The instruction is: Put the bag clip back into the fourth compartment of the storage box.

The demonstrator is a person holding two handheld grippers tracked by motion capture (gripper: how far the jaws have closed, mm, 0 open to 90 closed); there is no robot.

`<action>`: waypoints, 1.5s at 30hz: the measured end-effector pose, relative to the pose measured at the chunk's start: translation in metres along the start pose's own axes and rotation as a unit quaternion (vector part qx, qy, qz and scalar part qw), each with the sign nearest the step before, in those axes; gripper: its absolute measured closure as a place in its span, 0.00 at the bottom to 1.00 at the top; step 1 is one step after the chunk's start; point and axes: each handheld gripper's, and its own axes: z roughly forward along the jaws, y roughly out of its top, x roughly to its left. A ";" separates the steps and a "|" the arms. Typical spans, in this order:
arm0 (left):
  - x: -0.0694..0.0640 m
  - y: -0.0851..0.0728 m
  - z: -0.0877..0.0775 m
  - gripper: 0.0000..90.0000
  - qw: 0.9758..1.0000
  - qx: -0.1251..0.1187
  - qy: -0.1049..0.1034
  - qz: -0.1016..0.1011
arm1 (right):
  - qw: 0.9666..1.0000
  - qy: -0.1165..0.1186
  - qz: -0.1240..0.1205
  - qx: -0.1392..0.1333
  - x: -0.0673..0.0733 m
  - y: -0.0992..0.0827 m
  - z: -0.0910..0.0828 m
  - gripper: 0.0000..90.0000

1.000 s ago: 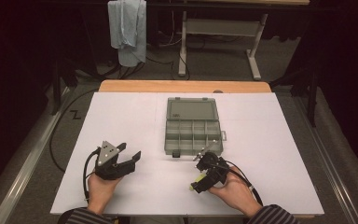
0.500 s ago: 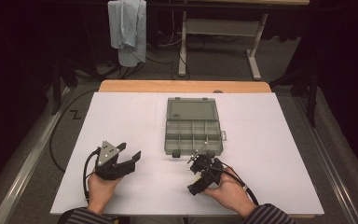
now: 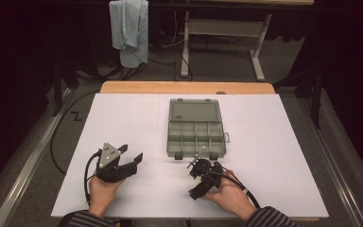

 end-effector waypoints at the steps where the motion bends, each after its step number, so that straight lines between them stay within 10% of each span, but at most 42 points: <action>1: 0.000 0.000 0.000 0.38 1.000 0.000 0.000 0.000 | 1.000 0.001 0.000 -0.001 0.000 0.000 0.000 0.18; 45: -0.003 0.000 -0.003 0.38 1.000 -0.004 0.005 0.009 | 0.998 0.014 0.020 -0.052 -0.014 -0.012 -0.015 0.27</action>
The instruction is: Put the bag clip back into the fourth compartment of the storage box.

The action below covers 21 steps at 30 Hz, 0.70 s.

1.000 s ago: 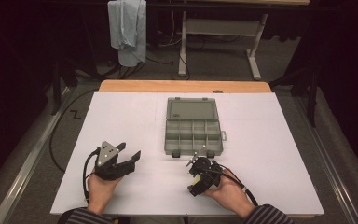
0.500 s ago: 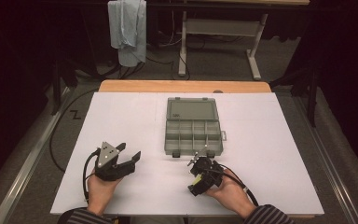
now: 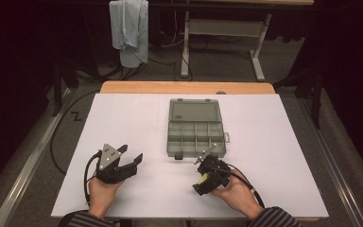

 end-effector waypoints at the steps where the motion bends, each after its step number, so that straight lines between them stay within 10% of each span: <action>1: 0.000 0.000 0.000 0.38 1.000 -0.001 0.000 0.000 | 1.000 -0.001 0.001 0.000 -0.001 0.000 -0.001 0.27; 21: 0.001 0.000 0.000 0.38 1.000 -0.003 -0.001 -0.001 | 0.999 -0.006 0.024 -0.026 -0.024 0.000 -0.020 0.27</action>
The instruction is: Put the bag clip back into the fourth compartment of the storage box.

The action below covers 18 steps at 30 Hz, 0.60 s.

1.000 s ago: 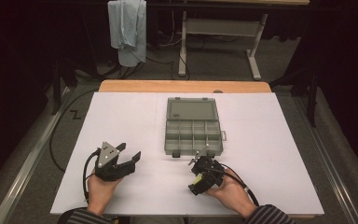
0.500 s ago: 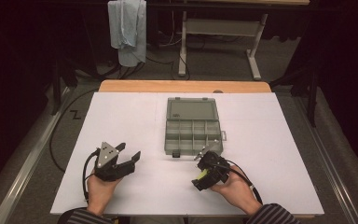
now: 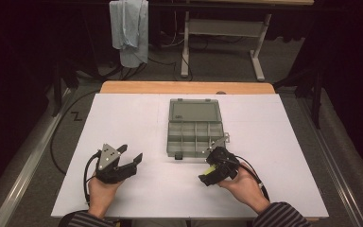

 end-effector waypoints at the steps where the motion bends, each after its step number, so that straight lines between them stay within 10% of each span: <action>1: 0.000 0.000 0.000 0.38 1.000 0.000 -0.001 0.000 | 1.000 0.002 0.002 -0.002 -0.001 0.000 -0.001 0.27; 18: 0.000 0.000 0.000 0.38 1.000 0.000 0.001 0.000 | 1.000 -0.005 0.016 -0.012 -0.017 0.004 -0.007 0.27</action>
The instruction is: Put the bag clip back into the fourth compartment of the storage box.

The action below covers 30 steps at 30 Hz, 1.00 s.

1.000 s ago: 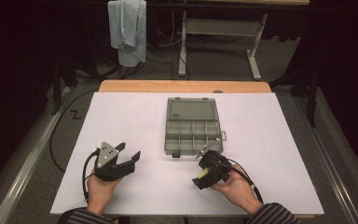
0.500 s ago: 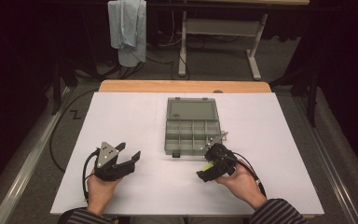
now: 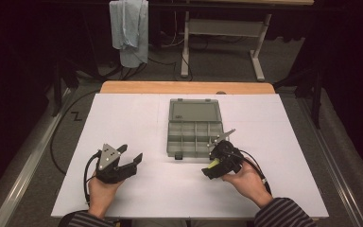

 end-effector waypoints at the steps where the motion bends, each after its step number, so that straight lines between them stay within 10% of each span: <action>1: 0.000 0.000 0.000 0.38 1.000 0.000 0.000 0.000 | 1.000 0.001 -0.002 -0.002 -0.001 0.000 0.000 0.27; 30: 0.000 0.000 0.000 0.38 1.000 0.000 0.000 0.002 | 0.999 -0.008 0.027 -0.024 -0.032 0.012 -0.010 0.27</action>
